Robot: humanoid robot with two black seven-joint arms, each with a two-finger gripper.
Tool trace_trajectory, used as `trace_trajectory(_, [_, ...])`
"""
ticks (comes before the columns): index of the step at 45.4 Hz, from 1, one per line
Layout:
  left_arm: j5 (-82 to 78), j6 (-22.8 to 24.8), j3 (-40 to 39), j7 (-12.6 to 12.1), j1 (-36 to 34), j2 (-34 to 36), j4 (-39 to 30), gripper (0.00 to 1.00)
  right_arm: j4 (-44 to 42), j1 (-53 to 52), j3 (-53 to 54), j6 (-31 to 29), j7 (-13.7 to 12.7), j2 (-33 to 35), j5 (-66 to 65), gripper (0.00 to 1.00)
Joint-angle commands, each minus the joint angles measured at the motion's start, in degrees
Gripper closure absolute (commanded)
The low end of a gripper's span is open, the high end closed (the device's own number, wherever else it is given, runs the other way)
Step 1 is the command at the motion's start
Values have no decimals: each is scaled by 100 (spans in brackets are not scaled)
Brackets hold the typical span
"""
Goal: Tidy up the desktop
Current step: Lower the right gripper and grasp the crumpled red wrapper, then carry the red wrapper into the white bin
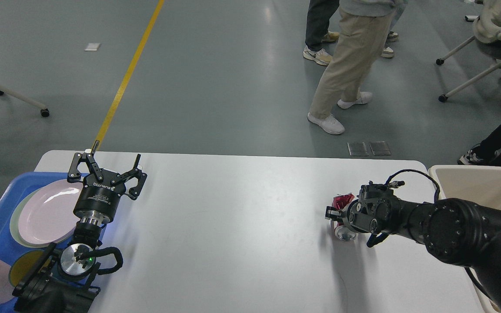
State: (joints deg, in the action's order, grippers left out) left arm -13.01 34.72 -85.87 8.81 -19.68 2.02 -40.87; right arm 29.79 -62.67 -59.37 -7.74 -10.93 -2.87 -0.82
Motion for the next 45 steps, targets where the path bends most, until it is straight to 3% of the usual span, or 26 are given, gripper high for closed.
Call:
trace_trajectory(1, [0,0,-9,7,0,0,0,3,9,9,101,0,3,14,12,62])
trace_trajectory(7, [0,0,-9,-2,0,0,0,3,70,44,189,-9,3,41,38,88])
trace_trajectory(11, [0,0,-9,-2,0,0,0,3,88,44,189,-26,-6,58,47,100])
trace_trajectory(35, [0,0,-9,-2,0,0,0,3,483,-343,321,-123,-85,374,196,100])
trace_trajectory(45, [0,0,-9,7,0,0,0,3,1519,-1185,321,-386,-112,787,205,100])
